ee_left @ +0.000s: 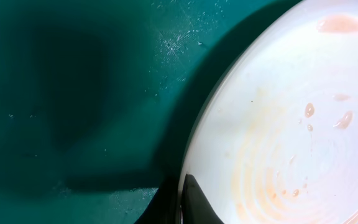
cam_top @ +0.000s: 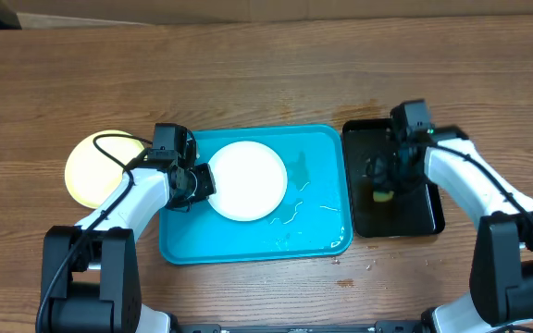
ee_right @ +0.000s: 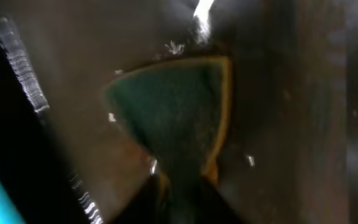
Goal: Clean dirty plates on tray and stack at the side
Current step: 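Return the sponge to the black tray with the right gripper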
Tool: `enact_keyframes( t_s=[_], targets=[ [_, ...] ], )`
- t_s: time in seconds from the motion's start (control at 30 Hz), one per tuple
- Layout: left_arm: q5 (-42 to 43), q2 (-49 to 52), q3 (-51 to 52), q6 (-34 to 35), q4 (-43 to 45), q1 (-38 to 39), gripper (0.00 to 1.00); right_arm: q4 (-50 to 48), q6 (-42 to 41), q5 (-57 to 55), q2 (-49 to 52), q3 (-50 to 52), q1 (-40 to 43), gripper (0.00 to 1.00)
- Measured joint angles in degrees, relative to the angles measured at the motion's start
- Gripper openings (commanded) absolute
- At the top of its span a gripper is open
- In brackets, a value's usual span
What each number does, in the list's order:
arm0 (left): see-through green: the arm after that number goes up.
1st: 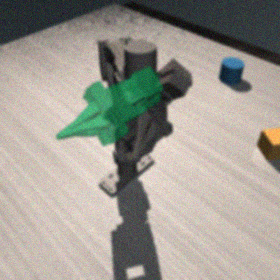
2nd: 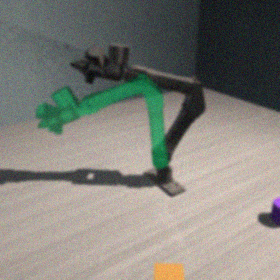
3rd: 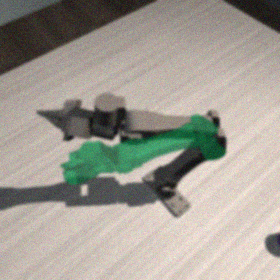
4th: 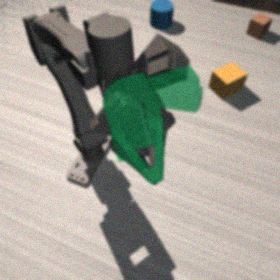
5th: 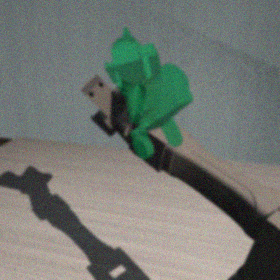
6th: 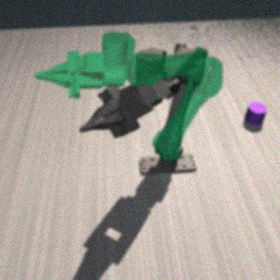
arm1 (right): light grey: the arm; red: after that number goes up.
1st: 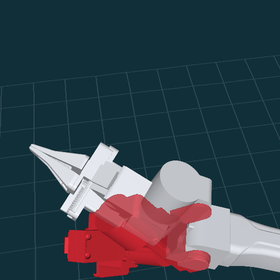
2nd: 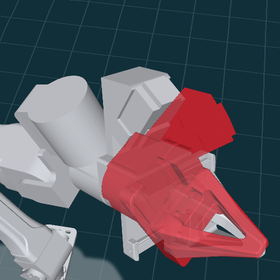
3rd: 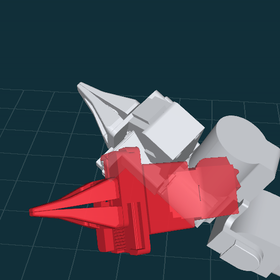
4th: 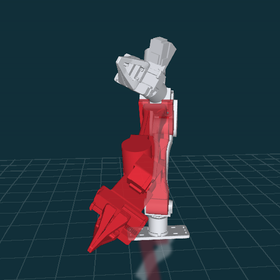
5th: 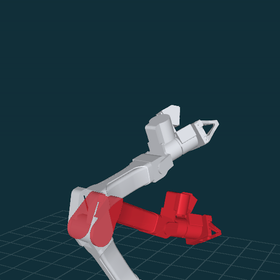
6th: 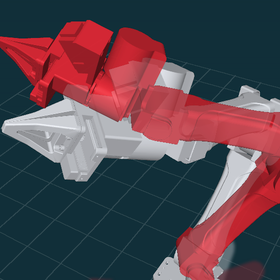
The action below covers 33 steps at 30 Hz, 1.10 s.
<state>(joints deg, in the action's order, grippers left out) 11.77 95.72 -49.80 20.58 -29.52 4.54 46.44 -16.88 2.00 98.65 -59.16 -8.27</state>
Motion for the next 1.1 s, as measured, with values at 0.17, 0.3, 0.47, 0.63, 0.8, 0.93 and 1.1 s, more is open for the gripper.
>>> enact_keyframes(
  t_s=[0.17,0.3,0.47,0.63,0.8,0.93,1.1],
  targets=[
    [0.00,0.00,0.00,-0.09,0.00,0.00,0.15,-2.34,-0.20,-1.97,0.00,2.19,-0.02,0.68],
    [0.00,0.00,0.00,-0.20,0.00,0.00,0.18,-3.21,-0.35,-2.47,0.00,2.29,-0.02,0.43],
    [-0.02,0.00,0.00,-0.26,0.00,0.00,0.19,-7.13,-0.83,-2.43,-0.02,5.25,-0.02,0.34],
    [-0.02,0.00,0.00,-1.14,0.00,0.00,0.26,-8.70,-0.96,-2.51,-0.98,6.34,-0.20,0.67],
    [0.00,0.00,0.00,-1.29,0.00,0.00,0.27,-9.35,-0.39,-2.99,-0.98,6.34,-0.15,0.36],
    [-0.02,0.00,0.00,-1.29,0.04,0.00,0.25,-11.80,-0.92,-2.97,-0.92,6.34,-0.11,0.57],
    [0.00,0.00,0.00,-1.49,0.26,0.00,0.04,-12.96,-0.76,-3.02,-0.87,6.34,-0.11,1.00]
  ],
)
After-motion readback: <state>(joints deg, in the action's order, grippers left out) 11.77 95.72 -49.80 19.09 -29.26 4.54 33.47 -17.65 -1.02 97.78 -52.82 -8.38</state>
